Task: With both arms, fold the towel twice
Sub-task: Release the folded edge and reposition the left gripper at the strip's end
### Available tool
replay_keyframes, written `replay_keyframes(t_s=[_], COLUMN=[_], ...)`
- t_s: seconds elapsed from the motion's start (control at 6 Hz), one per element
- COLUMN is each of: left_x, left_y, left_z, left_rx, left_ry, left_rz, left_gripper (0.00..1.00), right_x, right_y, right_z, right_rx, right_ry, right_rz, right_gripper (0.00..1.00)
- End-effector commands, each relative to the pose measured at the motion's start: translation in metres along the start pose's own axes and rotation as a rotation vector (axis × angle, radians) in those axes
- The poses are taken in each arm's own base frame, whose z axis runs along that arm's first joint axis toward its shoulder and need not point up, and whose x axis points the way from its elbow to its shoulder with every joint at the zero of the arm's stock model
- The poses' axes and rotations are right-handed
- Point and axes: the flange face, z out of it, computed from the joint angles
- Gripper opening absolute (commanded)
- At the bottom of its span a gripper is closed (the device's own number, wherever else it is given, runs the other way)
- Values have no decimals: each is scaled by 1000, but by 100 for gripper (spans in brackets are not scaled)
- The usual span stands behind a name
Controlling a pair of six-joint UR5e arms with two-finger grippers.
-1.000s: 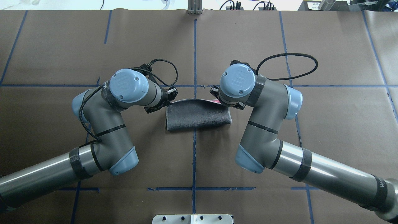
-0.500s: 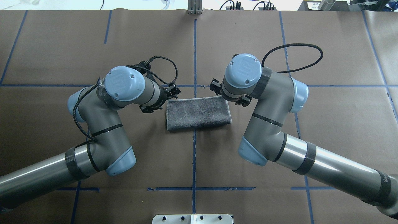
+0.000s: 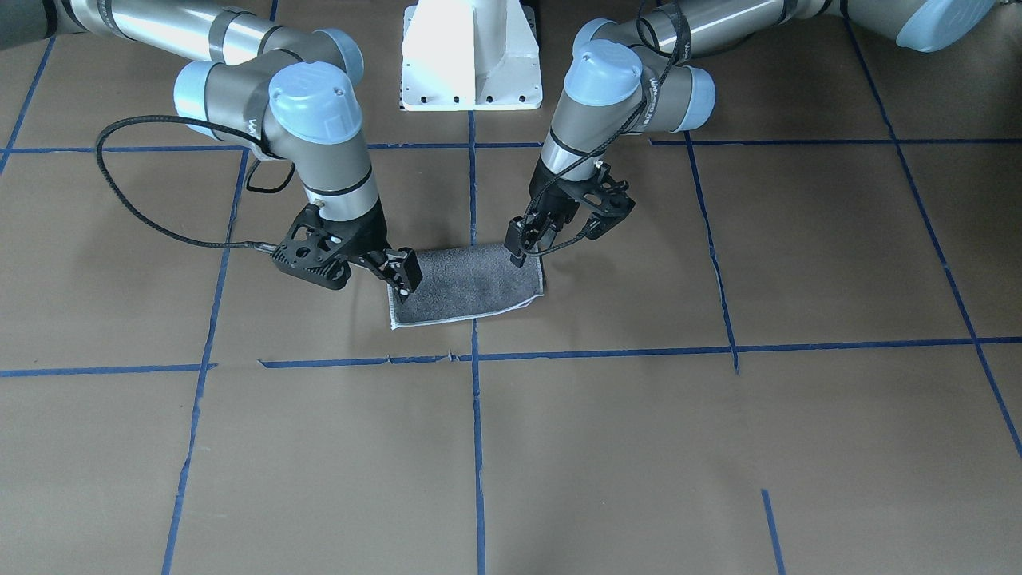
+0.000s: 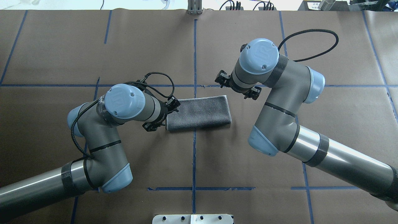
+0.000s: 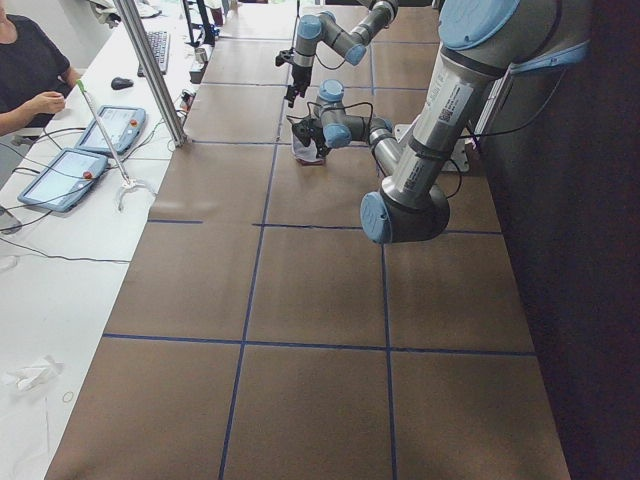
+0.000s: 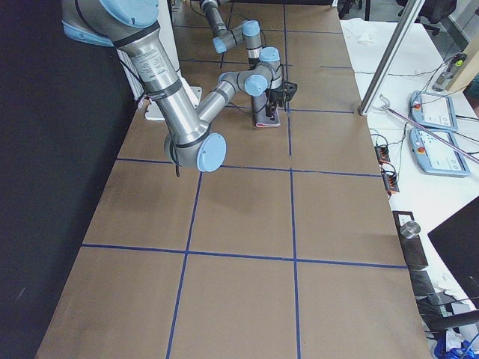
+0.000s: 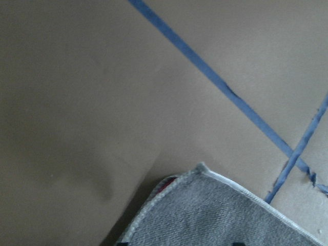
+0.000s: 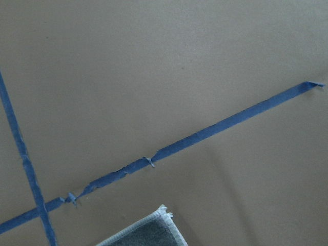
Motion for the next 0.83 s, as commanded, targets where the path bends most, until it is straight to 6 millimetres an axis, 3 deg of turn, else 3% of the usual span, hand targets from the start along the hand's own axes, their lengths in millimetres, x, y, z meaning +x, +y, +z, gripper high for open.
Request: replay_keyframes(t_s=[0.0, 0.17, 0.33, 0.67], left_x=[-14, -14, -22, -22], left_y=[6, 9, 25, 27], left_z=[13, 15, 20, 22], left_rx=[-1, -4, -20, -20], left_ry=[-29, -30, -44, -48], left_rz=[-30, -43, -40, -39], left_gripper=[74, 74, 73, 70], right_x=[8, 12, 14, 15], right_y=[-5, -3, -3, -3], right_z=[-1, -4, -3, -3], right_rx=[-2, -4, -4, -2], right_ry=[1, -1, 0, 2], right_rz=[-9, -10, -11, -9], right_gripper=[100, 100, 100, 100])
